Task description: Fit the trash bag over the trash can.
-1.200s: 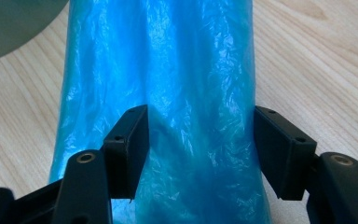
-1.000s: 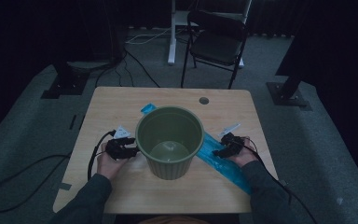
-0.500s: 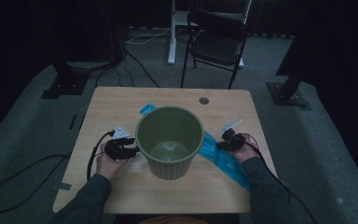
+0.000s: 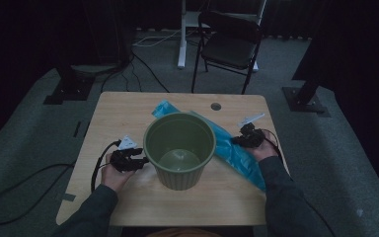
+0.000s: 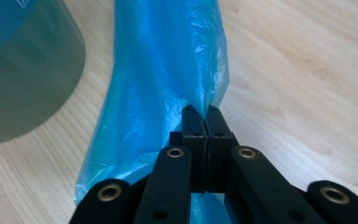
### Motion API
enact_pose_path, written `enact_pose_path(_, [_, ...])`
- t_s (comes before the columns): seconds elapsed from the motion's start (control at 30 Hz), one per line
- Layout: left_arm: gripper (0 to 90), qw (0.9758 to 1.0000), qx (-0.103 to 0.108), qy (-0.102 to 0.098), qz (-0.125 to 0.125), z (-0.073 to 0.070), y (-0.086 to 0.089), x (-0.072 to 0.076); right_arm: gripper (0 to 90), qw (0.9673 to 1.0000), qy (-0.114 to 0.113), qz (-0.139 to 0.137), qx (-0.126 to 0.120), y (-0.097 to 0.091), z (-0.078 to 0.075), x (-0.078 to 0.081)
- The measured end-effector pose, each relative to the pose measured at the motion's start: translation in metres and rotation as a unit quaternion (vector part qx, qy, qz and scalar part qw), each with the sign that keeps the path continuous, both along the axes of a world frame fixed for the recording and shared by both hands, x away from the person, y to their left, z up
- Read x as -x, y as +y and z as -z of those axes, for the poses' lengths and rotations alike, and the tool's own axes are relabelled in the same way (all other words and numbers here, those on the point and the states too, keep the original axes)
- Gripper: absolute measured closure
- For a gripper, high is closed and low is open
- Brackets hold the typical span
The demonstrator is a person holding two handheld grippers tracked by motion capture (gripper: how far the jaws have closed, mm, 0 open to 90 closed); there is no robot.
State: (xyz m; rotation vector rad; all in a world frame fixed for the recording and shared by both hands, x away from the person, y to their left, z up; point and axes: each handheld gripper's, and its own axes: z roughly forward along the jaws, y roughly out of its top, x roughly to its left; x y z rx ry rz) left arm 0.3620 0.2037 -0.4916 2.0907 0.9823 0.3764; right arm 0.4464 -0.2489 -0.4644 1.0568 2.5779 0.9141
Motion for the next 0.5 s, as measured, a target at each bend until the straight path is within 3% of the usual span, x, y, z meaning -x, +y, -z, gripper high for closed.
enact_pose_path(0.37, [48.2, 1.0000, 0.002, -0.003, 0.005, -0.002, -0.002, 0.003, 89.9, 0.9996, -0.024, -0.002, -0.011, -0.001, -0.035, -0.003])
enact_pose_path(0.4, [48.3, 1.0000, 0.002, -0.005, 0.008, -0.003, -0.002, 0.004, 89.9, 0.9994, -0.032, -0.005, -0.011, -0.001, -0.047, -0.004])
enact_pose_path(0.5, [48.2, 0.9999, 0.002, -0.006, 0.010, -0.003, -0.003, 0.005, 89.9, 0.9991, -0.040, -0.006, -0.015, -0.001, -0.058, -0.006])
